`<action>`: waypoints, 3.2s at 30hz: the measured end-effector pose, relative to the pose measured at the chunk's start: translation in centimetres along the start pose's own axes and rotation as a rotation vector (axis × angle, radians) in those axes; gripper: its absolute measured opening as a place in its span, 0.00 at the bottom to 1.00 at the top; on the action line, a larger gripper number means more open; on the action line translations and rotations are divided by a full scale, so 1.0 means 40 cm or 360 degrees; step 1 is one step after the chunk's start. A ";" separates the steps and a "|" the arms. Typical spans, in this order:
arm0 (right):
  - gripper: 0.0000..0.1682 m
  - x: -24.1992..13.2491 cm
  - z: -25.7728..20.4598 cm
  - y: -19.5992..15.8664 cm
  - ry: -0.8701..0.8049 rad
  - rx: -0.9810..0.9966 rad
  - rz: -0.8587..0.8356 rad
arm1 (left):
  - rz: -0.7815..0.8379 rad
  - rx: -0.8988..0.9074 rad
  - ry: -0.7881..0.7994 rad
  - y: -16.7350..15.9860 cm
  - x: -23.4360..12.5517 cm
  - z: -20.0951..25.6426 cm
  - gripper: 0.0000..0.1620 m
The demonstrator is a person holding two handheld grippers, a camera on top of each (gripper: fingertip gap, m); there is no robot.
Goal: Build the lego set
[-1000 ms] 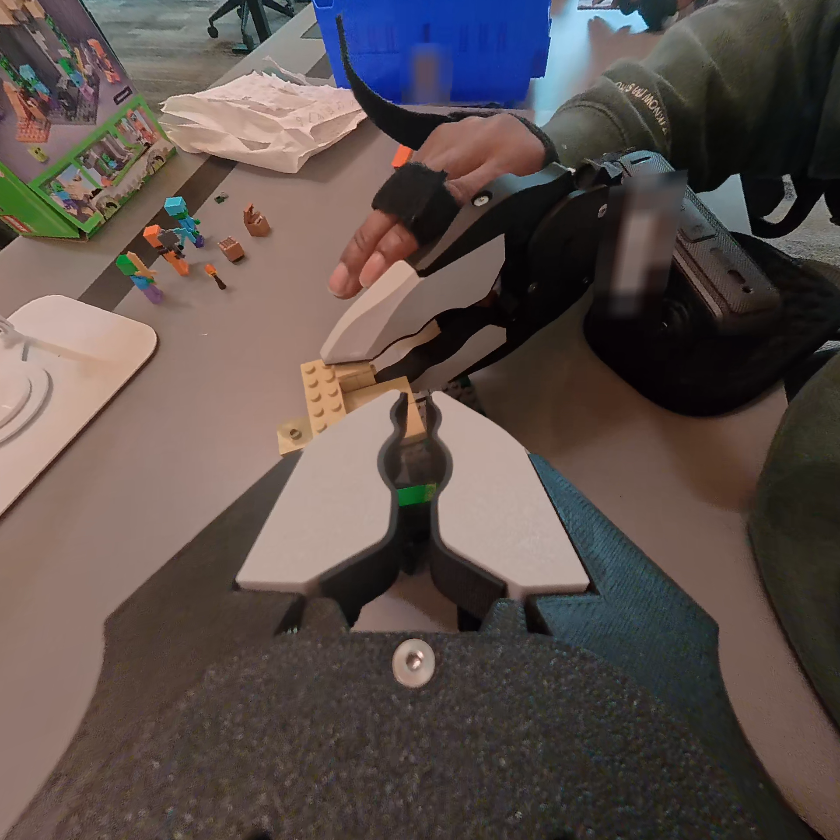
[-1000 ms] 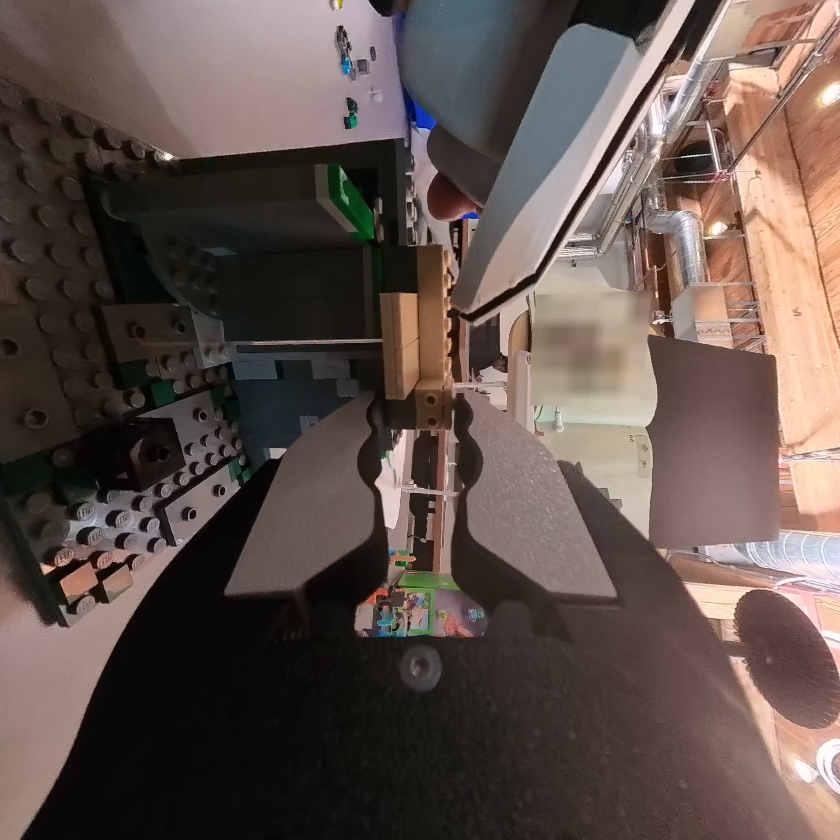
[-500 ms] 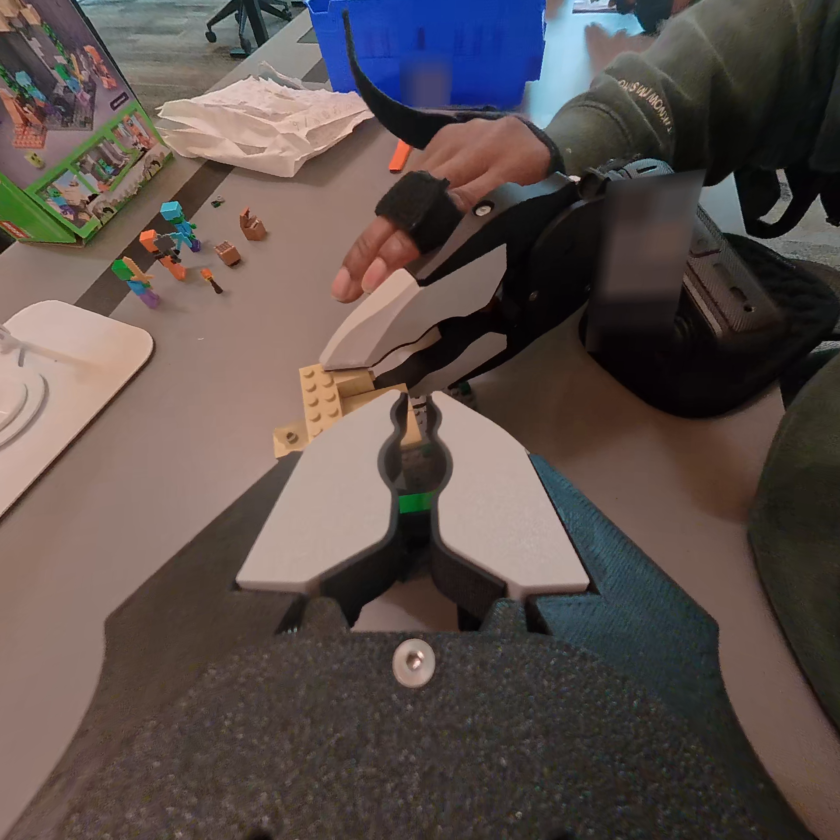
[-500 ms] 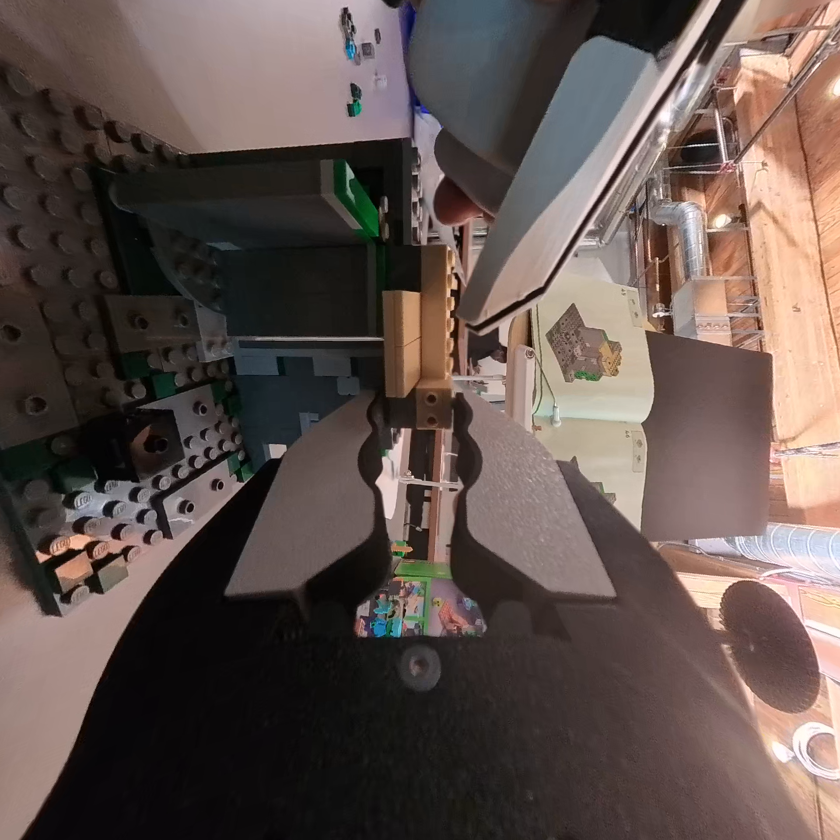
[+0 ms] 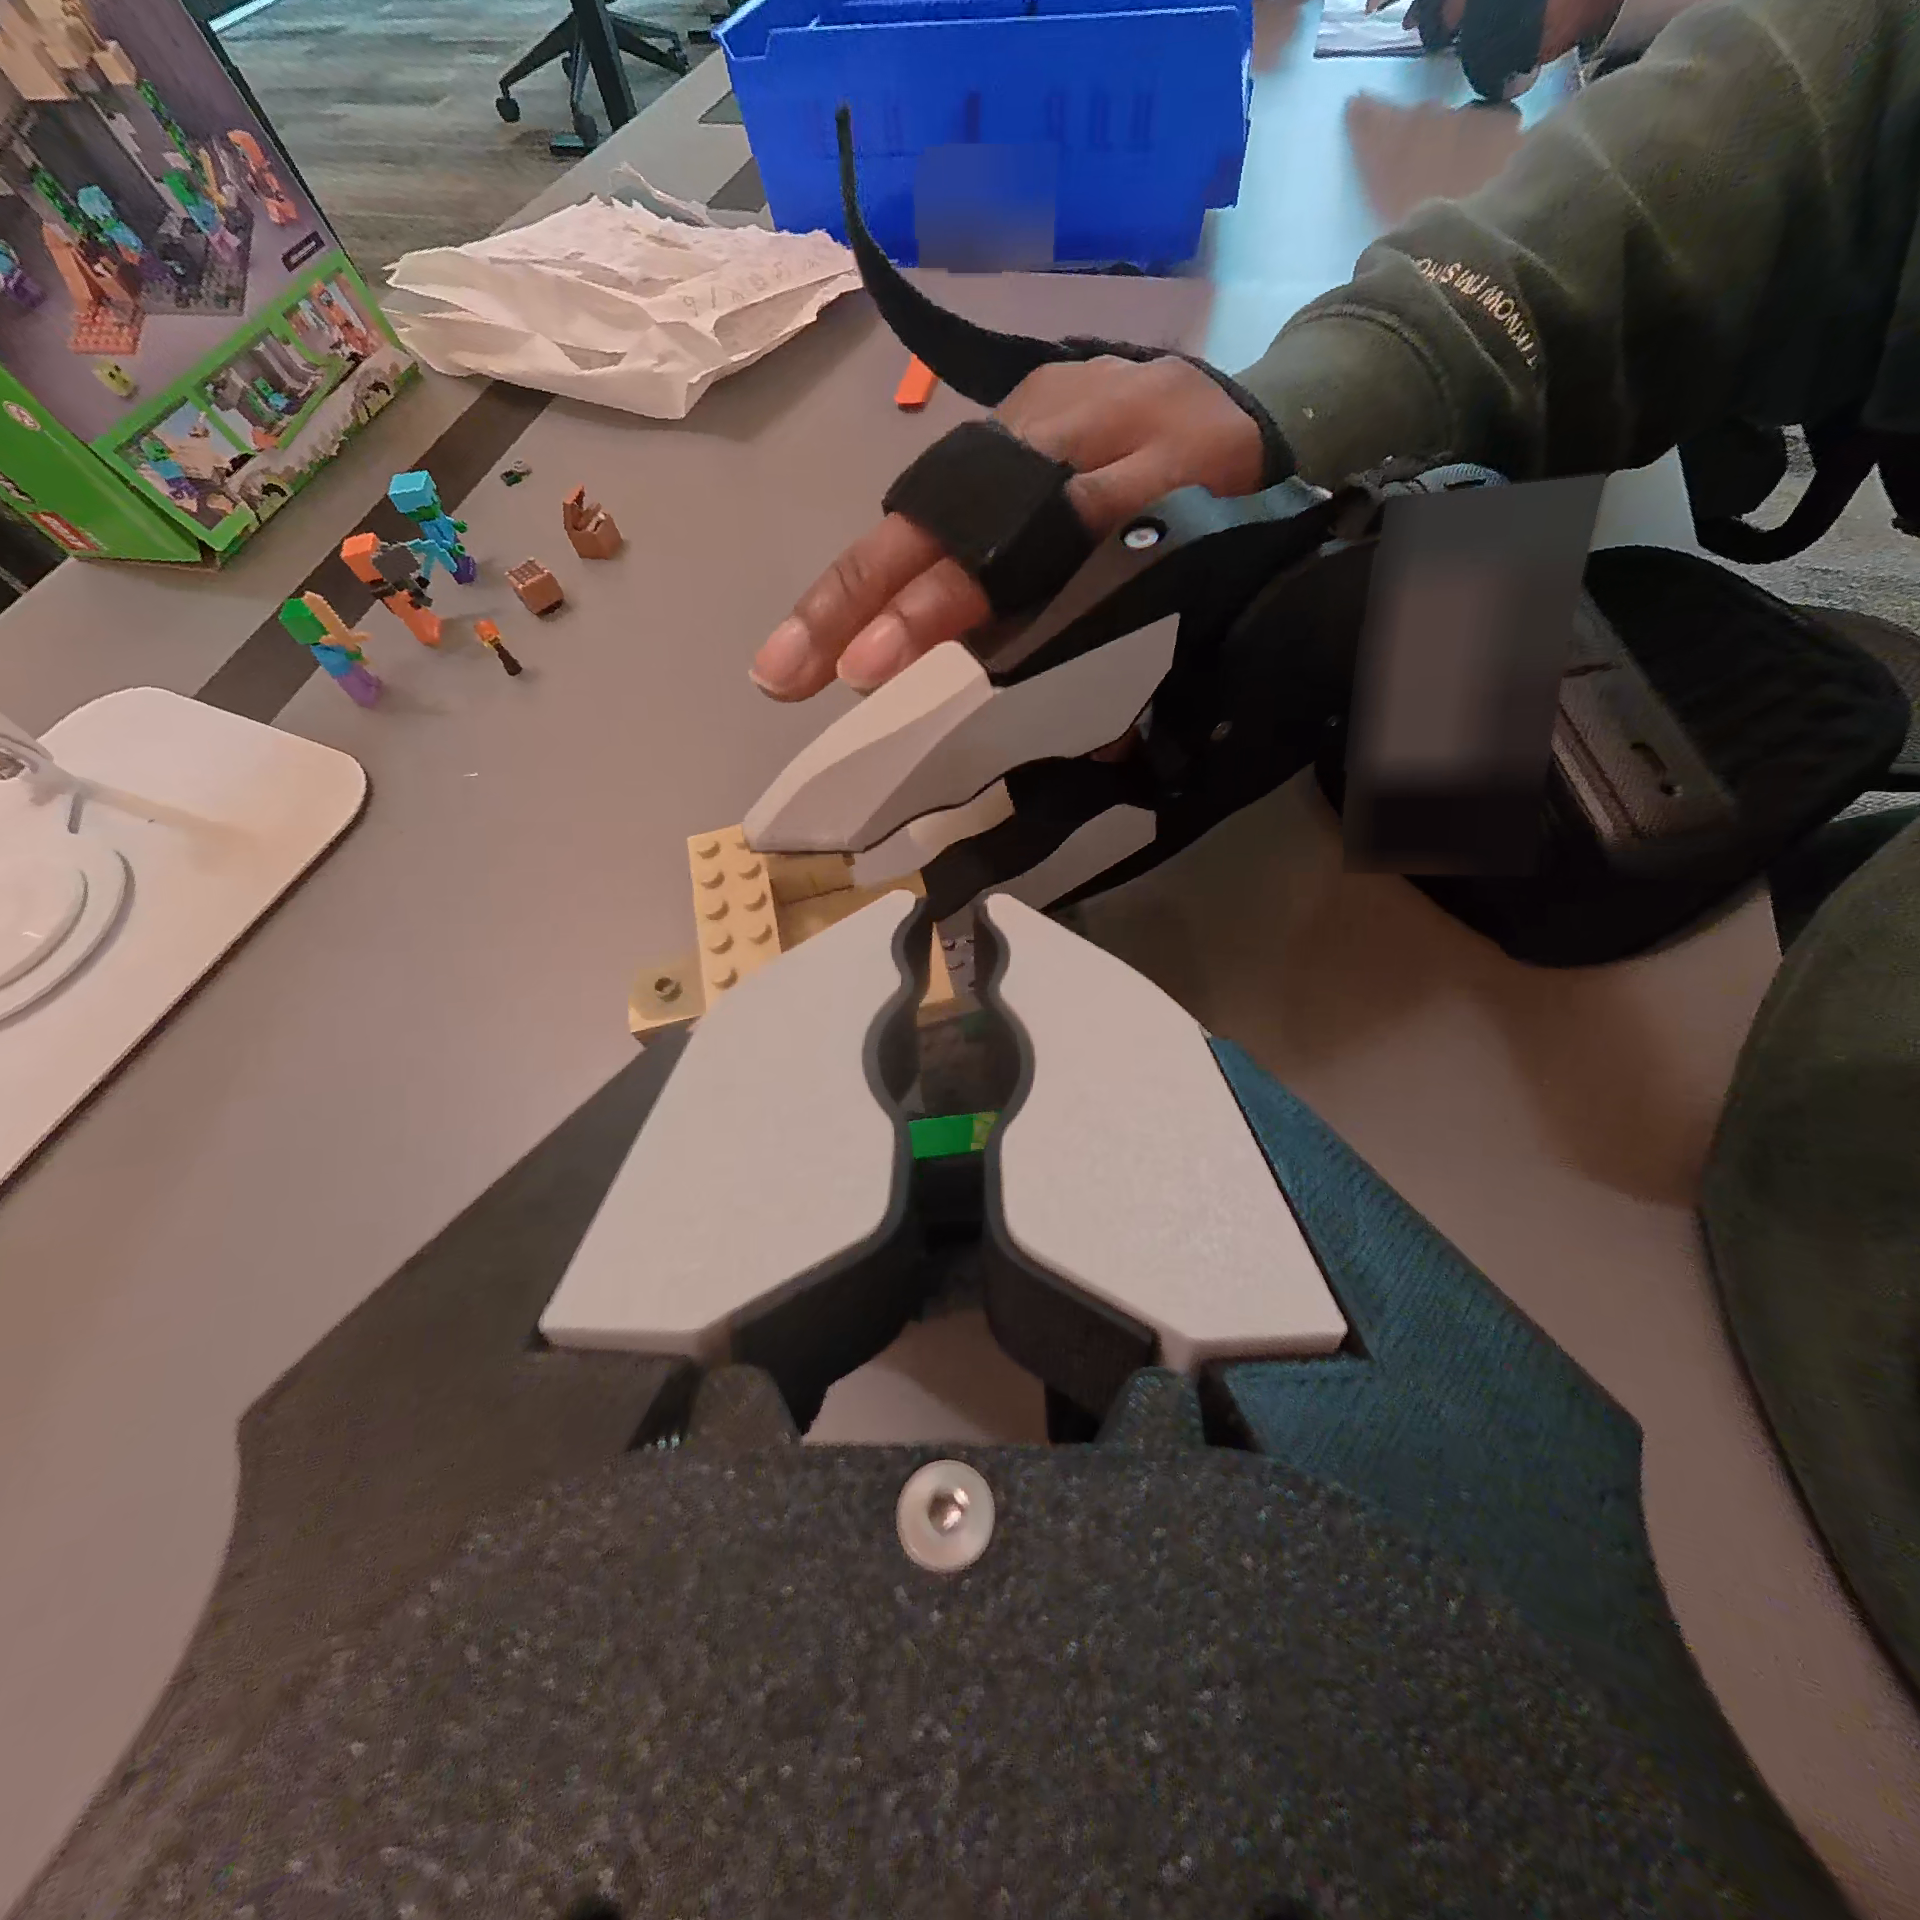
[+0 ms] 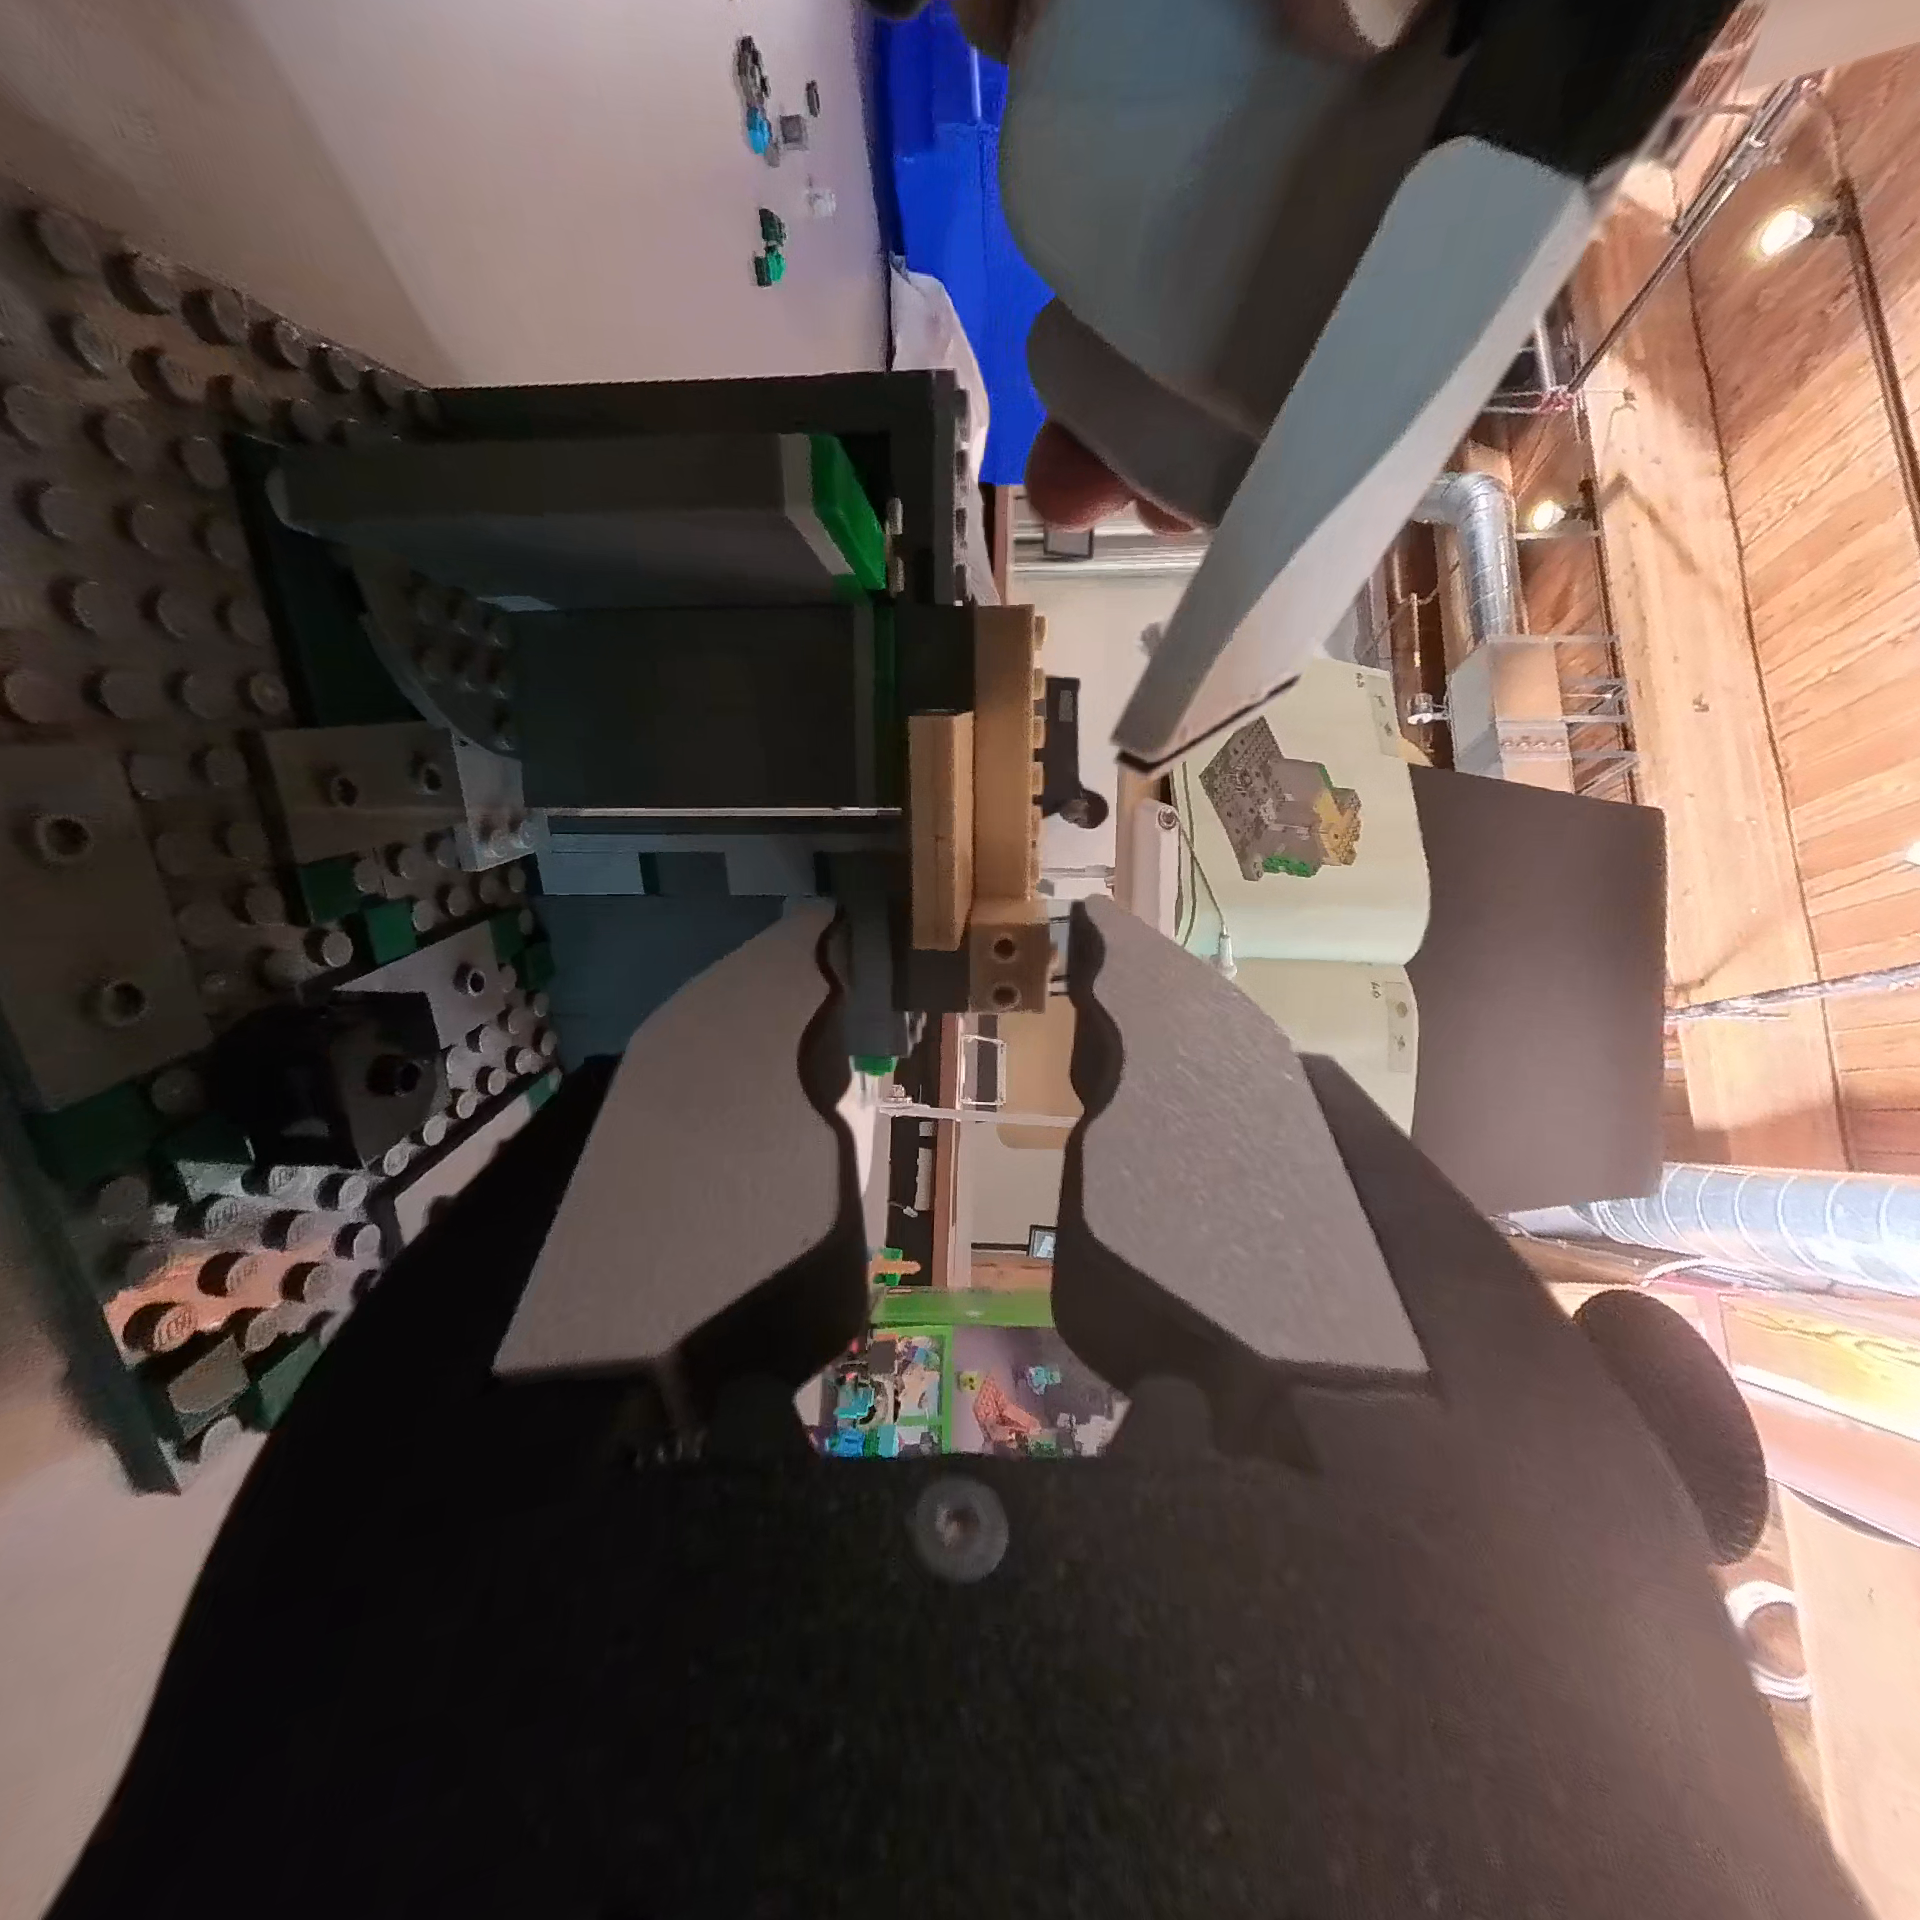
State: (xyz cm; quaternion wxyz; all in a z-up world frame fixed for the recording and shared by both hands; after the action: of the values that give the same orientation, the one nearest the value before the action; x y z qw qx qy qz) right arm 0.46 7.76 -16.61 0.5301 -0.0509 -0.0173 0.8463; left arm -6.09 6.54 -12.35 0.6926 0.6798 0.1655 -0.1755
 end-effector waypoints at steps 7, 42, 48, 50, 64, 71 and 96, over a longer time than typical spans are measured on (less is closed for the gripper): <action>0.17 0.003 0.006 -0.004 0.0003 0.0055 0.0029 | 0.0019 0.0002 -0.0001 0.003 -0.004 0.006 0.04; 0.28 -0.061 0.039 -0.062 0.0318 0.0751 0.0163 | 0.0102 -0.0096 0.0111 -0.016 -0.027 -0.009 0.05; 0.26 -0.031 0.026 -0.093 0.0949 0.1345 0.0401 | 0.0129 -0.0171 0.0198 -0.043 -0.052 -0.017 0.04; 0.28 -0.015 0.026 -0.097 0.1190 0.1476 0.0501 | 0.0137 -0.0207 0.0212 -0.052 -0.059 -0.022 0.04; 0.23 0.050 0.026 -0.054 0.1736 0.1652 0.0814 | 0.0117 -0.0256 0.0279 -0.072 -0.069 -0.032 0.04; 0.23 0.019 0.025 -0.064 0.1236 0.1996 0.0388 | 0.0171 -0.0260 0.0308 -0.064 -0.080 -0.047 0.04; 0.28 -0.138 0.080 -0.051 0.0648 0.2472 0.0149 | -0.0599 0.0043 -0.0022 -0.254 -0.087 0.045 0.11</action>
State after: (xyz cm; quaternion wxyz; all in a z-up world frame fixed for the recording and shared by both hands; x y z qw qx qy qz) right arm 4.35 3.77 -12.89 0.3707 0.1784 0.6753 0.6121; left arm -13.95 4.67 -19.67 0.6394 0.6449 0.2827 -0.3088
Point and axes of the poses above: each gripper's, where its closed fingertips meet, x out along the fingers, y out of its top, z = x × y across the jaws, the point moved 4 cm from there along -x, back along the fingers, and after that the axes turned 6 degrees about -x, right-handed, at the moved point
